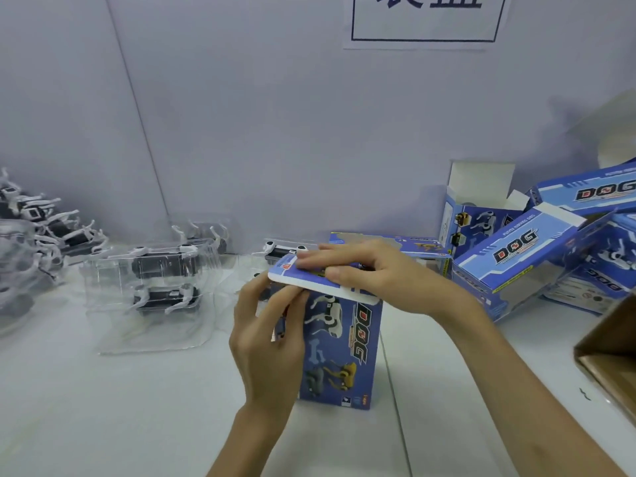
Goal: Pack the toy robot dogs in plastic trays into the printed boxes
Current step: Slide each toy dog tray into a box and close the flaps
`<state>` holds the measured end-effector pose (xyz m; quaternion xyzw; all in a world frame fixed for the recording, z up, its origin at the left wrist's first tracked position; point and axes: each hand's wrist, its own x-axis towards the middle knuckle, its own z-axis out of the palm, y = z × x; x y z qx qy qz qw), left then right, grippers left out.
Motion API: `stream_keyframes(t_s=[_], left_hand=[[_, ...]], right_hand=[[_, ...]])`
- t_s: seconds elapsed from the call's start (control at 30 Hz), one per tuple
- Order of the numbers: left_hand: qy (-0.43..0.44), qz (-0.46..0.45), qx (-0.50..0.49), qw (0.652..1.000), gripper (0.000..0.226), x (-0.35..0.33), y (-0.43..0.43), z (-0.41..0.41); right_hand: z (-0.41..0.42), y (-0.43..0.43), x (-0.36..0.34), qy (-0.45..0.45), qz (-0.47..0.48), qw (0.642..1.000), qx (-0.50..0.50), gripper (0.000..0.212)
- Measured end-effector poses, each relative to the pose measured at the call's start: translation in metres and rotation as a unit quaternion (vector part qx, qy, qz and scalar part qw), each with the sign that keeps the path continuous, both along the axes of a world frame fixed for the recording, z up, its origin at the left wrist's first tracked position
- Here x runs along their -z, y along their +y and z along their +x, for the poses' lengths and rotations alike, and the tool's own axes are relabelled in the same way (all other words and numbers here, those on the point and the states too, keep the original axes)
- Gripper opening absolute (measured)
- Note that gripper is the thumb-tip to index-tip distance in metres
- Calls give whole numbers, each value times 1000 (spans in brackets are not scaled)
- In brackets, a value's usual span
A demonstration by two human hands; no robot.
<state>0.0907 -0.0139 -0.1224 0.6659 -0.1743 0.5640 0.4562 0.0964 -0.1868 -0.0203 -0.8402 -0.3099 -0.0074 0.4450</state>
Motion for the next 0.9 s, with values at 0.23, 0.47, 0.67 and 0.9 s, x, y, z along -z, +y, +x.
stream_keyframes(t_s=[0.23,0.47,0.67,0.9], left_hand=[[138,-192,211,949,79,0,-25,-22],[264,-116,147,946,138,4,-39,-20],[241,-86,146,956,134,7,-38,-20],[239,-117,127,956,127,11,-43,-27]], right_hand=[[-4,10,8,-58,-28,996,68,30],[-4,16,5,-64,-27,994,87,28],[-6,15,3,-15,-2,997,71,25],[-9,8,-4,7,15,997,71,25]])
